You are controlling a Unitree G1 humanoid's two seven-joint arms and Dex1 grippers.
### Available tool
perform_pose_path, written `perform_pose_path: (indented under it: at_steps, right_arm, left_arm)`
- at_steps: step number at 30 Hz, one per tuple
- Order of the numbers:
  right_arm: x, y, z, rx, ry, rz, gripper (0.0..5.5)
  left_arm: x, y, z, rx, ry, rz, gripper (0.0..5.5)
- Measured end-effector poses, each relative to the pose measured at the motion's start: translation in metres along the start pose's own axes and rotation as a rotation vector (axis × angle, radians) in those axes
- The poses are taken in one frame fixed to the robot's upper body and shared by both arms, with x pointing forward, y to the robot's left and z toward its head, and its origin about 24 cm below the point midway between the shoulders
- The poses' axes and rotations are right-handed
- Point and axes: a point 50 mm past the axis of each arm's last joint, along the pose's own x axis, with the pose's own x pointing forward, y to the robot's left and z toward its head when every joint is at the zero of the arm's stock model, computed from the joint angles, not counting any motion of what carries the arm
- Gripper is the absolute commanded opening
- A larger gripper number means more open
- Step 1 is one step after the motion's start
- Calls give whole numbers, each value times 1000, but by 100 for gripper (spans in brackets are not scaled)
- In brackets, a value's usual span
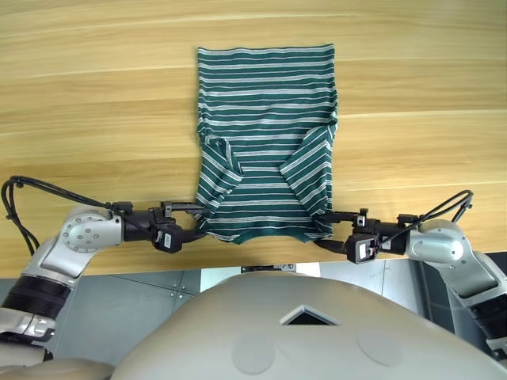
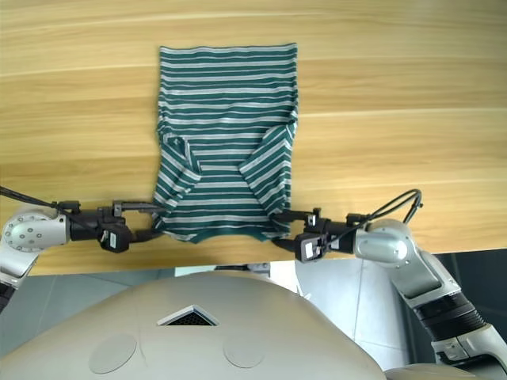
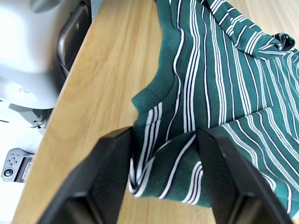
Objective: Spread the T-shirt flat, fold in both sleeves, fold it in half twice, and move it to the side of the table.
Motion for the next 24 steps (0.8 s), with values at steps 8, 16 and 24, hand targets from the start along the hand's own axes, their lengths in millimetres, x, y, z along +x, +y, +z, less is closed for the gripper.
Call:
perform_pose_path:
  at_steps: [8,16,24]
  right_arm:
    - [0,-1,-4,11,23,-9,56]
    - [-1,-1,-6,16,32,-14,11]
    - [-1,-2,-4,8,30,-9,11]
  left_arm:
    - [2,-3,-1,-5,-2,-39,74]
    - [3,-3,-1,2,-10,-54,4]
    - [4,-2,0,10,-21,-63,4]
